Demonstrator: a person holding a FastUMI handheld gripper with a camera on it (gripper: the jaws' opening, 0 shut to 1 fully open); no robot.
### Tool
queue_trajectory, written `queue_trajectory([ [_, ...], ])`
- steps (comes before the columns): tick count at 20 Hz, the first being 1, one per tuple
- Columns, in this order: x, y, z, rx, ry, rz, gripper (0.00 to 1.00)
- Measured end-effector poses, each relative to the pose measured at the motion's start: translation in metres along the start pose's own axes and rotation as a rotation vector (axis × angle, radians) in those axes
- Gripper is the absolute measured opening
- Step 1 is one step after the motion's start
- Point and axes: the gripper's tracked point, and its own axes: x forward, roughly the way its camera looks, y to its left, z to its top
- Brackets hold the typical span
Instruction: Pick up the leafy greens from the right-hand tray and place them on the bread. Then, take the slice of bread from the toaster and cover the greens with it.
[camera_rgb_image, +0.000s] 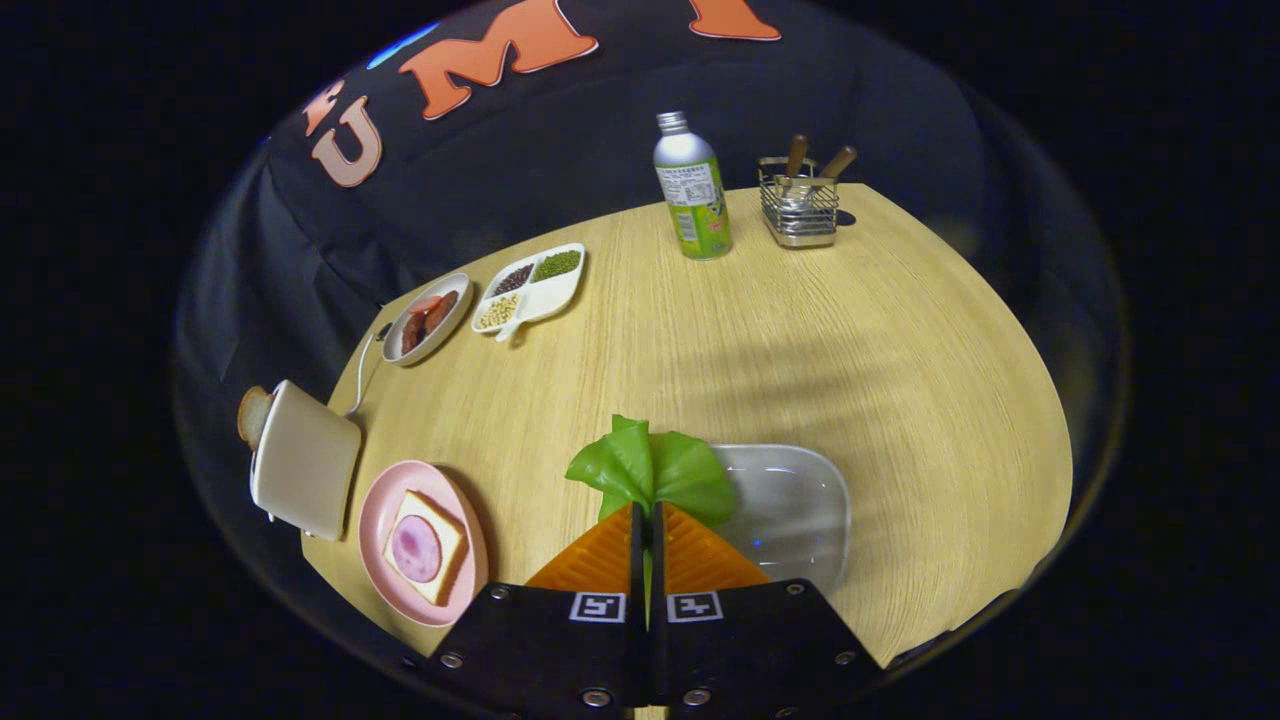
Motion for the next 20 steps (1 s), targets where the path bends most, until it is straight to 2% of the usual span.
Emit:
queue_trajectory([
  [9,-0.015,0.09,0.004,-0.179,-0.044,0.132,0.01],
  [20,-0.005,0.161,-0.029,-0.327,0.005,0.232,0.02],
])
